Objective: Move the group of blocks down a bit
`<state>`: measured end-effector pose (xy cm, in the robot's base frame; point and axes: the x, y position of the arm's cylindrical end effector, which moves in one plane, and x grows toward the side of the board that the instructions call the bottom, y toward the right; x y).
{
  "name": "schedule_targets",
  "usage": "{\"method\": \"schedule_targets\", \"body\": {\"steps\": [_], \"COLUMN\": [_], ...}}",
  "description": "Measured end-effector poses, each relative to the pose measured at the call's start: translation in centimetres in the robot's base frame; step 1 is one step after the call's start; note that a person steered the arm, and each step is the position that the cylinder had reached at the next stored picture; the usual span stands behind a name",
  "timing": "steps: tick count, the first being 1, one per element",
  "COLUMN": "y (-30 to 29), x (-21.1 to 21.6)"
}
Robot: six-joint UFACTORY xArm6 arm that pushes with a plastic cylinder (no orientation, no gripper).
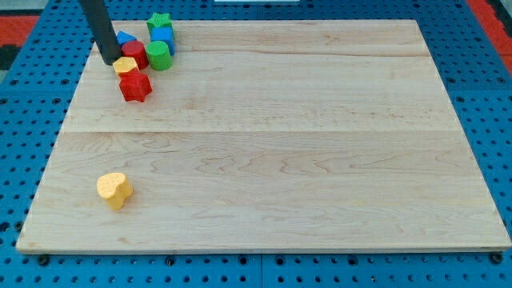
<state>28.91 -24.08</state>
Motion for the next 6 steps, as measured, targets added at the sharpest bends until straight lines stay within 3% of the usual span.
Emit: {"method": "schedule_targets", "body": {"steps": [1, 2, 3, 4, 6], "y": [-4.8, -3.7, 2.5, 6.1, 5.9], "x": [-2.9, -6.2, -6.4, -1.3, 1.2]}}
